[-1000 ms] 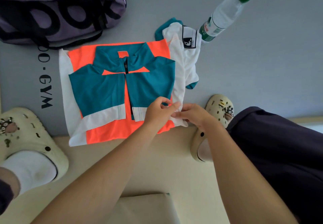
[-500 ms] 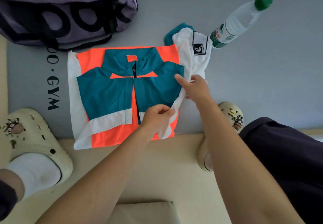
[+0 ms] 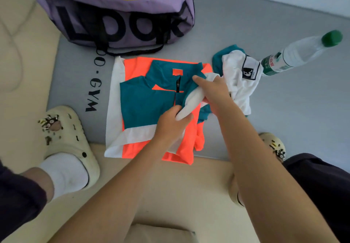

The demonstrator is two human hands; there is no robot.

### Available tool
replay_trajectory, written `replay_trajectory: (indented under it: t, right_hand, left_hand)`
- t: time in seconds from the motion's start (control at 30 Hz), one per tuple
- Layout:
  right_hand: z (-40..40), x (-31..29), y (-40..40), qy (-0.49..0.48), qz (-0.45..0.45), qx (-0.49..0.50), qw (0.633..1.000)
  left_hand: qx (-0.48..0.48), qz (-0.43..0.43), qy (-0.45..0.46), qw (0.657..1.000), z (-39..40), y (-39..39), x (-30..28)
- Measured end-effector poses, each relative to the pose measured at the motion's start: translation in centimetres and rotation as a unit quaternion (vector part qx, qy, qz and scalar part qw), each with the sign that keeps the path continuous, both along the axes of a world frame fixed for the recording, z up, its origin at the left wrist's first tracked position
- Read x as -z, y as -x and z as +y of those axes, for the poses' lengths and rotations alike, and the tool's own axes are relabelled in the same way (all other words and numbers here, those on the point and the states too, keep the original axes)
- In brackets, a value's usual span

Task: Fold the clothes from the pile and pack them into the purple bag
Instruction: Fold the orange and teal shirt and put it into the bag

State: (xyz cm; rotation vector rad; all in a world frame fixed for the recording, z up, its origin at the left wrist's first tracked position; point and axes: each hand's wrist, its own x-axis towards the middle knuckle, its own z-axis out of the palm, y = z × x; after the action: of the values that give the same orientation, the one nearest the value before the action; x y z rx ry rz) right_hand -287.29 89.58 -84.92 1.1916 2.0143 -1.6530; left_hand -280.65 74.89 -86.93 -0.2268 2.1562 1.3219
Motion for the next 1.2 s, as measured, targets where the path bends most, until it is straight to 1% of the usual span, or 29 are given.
replay_trajectory:
  t: [0.1, 0.17, 0.27, 0.33, 0.37, 0.4, 0.43, 0.5, 0.53, 0.57, 0.67, 0.8, 0.87, 0.93, 0.97, 1.03, 1.1, 1.17, 1.2]
  right_hand:
    - [-5.3, -0.4, 2.9, -0.003, 0.032, -0.06, 0.998]
    - [-9.5, -0.5, 4.4, 0.029, 0.048, -0.09, 0.994]
    - [-14.9, -0.1, 5.4, 0.08, 0.055, -0.144, 0.985]
    - [-16.6, 0.4, 5.2, 0.122, 0.045, -0.184, 0.974]
    - [-16.7, 0.7, 5.0, 0.126, 0.039, -0.195, 0.972]
    - [-16.2, 1.1, 4.7, 0.104, 0.036, -0.196, 0.974]
    - [-15.3, 1.5, 4.2, 0.05, 0.039, -0.189, 0.98]
    - [-12.5, 2.3, 2.3, -0.104, 0.047, -0.161, 0.98]
    - [-11.3, 2.7, 1.1, -0.158, 0.035, -0.151, 0.975]
    - [-10.4, 2.9, 0.0, -0.18, 0.012, -0.15, 0.972]
    - [-9.9, 3.6, -2.6, -0.138, -0.056, -0.181, 0.972]
    - [-10.5, 4.0, -3.7, -0.112, -0.09, -0.156, 0.977]
    - [-10.8, 4.1, -4.0, -0.089, -0.131, -0.172, 0.972]
    - [-11.0, 4.2, -4.2, -0.073, -0.163, -0.21, 0.961]
    - [-11.1, 4.2, -4.3, -0.076, -0.154, -0.214, 0.962]
    - [-10.9, 4.4, -4.4, -0.095, -0.095, -0.182, 0.974]
    - [-10.6, 4.7, -4.6, -0.1, -0.051, -0.145, 0.983]
    - [-10.4, 4.9, -5.0, -0.104, -0.05, -0.154, 0.981]
    - [-10.3, 5.1, -5.2, -0.1, -0.055, -0.161, 0.98]
  left_hand:
    - [-0.02, -0.01, 0.002, 1.0, -5.4, 1.6, -0.1]
    - [-0.064, -0.028, 0.018, 0.997, -9.4, 2.4, 0.1]
    - [-0.113, -0.032, 0.076, 0.99, -14.6, 3.0, 0.8]
    - [-0.13, -0.045, 0.099, 0.986, -16.9, 3.1, 1.5]
    - [-0.144, -0.055, 0.096, 0.983, -17.7, 3.2, 2.0]
    - [-0.158, -0.064, 0.091, 0.981, -18.5, 3.0, 2.6]
    - [-0.167, -0.068, 0.087, 0.98, -19.0, 2.9, 3.1]
    - [-0.181, -0.071, 0.076, 0.978, -19.4, 2.6, 4.1]
    - [-0.19, -0.072, 0.073, 0.976, -19.4, 2.5, 4.6]
    - [-0.2, -0.073, 0.073, 0.974, -19.4, 2.3, 4.9]
    - [-0.213, -0.076, 0.063, 0.972, -19.4, 2.0, 5.5]
    - [-0.228, -0.102, 0.018, 0.968, -19.8, 1.3, 5.6]
    - [-0.223, -0.113, 0.012, 0.968, -20.0, 1.0, 5.5]
    - [-0.22, -0.123, 0.008, 0.968, -20.1, 0.8, 5.3]
    - [-0.217, -0.128, 0.01, 0.968, -20.2, 0.7, 5.2]
    - [-0.195, -0.143, 0.031, 0.97, -20.4, 0.6, 5.2]
    - [-0.128, -0.164, 0.081, 0.975, -20.9, 0.4, 5.2]
    - [-0.045, -0.175, 0.152, 0.972, -21.1, 0.4, 5.3]
    - [-0.023, -0.174, 0.178, 0.968, -21.2, 0.5, 5.1]
